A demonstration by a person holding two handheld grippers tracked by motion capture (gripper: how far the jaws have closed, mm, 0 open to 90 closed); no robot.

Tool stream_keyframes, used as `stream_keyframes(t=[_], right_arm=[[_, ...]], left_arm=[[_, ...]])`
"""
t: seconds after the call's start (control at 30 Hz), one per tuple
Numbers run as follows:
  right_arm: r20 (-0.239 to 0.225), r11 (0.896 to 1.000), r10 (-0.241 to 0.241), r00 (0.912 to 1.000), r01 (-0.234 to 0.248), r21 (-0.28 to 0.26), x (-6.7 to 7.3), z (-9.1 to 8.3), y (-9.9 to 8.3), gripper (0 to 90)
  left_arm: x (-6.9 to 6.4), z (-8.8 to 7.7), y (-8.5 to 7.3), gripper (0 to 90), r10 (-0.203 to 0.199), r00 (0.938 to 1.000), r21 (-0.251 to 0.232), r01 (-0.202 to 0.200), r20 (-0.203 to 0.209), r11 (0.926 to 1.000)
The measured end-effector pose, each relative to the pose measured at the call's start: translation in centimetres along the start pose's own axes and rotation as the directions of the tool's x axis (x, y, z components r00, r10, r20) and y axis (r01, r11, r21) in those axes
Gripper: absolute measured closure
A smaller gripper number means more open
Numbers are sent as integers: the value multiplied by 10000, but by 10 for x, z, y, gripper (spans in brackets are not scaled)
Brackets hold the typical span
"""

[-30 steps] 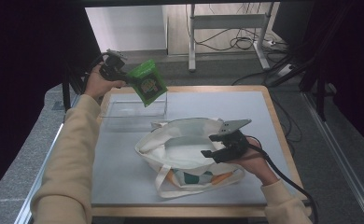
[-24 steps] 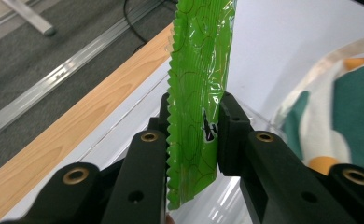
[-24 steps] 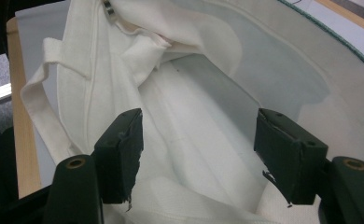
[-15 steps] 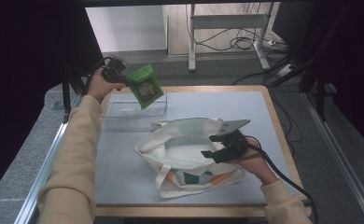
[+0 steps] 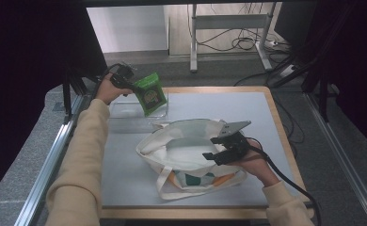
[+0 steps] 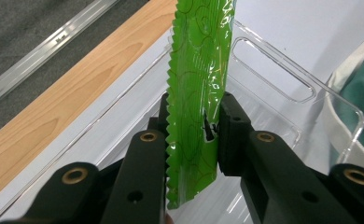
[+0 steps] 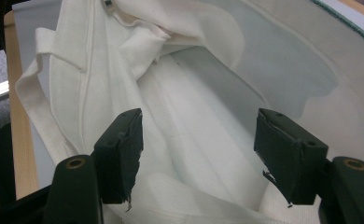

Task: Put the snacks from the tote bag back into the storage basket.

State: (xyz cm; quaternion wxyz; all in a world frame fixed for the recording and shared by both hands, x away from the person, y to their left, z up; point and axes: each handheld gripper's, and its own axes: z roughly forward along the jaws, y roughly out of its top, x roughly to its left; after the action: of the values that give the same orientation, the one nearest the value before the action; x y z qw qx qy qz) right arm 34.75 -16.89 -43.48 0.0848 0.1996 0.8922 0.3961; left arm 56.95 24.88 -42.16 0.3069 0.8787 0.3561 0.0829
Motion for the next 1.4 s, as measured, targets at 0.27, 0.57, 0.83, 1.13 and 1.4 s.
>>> stream_keyframes(t=[0.27, 0.57, 0.83, 1.13, 1.4], right_arm=[[-43, 10000, 4, 10000, -4, 41, 0, 1, 0, 328], [-32, 9999, 39, 10000, -39, 92, 0, 2, -1, 327], [-60, 9998, 91, 9999, -90, 177, -2, 4, -3, 327], [-73, 9997, 86, 9999, -85, 223, -2, 4, -3, 327], [-97, 9994, 103, 9999, -100, 318, -2, 6, -3, 326]], left_arm=[[-3, 7, 4, 747, -120, 9997, -163, 117, -189, 9998], [-3, 11, 5, 751, -116, 9994, -224, 109, -311, 9997], [-6, 15, 8, 735, -52, 9990, -510, 29, -451, 9987], [-3, 18, 10, 721, -67, 9977, -572, 28, -680, 9984], [-1, 20, 11, 702, -59, 9980, -699, 16, -622, 9976]])
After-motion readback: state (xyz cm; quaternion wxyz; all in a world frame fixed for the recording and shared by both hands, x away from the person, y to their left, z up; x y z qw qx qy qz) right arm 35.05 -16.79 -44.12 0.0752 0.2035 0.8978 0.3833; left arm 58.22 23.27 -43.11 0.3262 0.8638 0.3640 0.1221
